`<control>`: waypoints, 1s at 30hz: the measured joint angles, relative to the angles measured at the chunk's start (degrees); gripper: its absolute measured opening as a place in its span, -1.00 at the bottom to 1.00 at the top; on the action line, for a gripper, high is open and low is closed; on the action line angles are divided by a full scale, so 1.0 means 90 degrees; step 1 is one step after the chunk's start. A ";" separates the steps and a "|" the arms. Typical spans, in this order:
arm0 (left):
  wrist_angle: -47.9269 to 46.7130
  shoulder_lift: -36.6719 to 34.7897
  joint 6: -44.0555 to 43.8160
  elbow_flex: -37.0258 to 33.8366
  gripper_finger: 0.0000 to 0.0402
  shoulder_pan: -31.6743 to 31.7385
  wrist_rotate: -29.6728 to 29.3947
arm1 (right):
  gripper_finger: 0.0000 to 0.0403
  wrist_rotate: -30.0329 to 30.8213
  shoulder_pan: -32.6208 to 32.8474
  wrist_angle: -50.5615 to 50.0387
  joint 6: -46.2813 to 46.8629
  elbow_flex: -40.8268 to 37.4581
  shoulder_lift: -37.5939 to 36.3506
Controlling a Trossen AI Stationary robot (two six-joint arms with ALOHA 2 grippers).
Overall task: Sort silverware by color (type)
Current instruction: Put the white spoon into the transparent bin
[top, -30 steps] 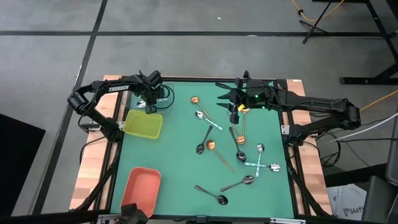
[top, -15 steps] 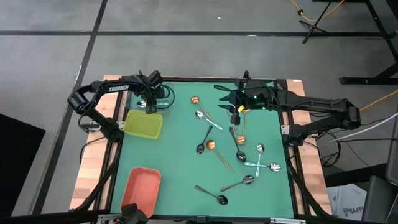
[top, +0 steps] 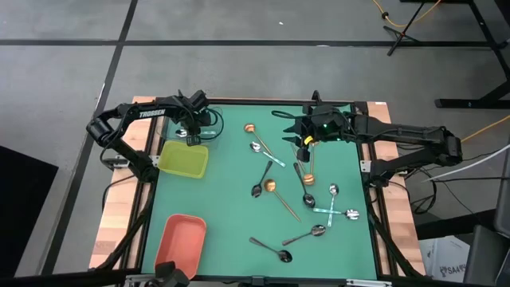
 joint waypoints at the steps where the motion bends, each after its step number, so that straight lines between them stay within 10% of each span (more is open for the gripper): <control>1: 0.0000 0.0000 -0.0002 0.0000 -0.75 0.0000 0.0000 | -0.45 0.0000 0.0000 0.0005 0.0005 0.0000 0.0000; 20: -0.0009 -0.1755 -0.0581 0.0000 -0.78 -0.0154 -0.0235 | -0.45 0.0000 0.0000 0.0033 0.0006 0.0000 0.0000; 30: 0.0139 -0.3007 -0.1730 0.0000 -0.78 -0.0805 0.0826 | -0.45 0.0000 0.0000 0.0033 0.0208 0.0000 0.0000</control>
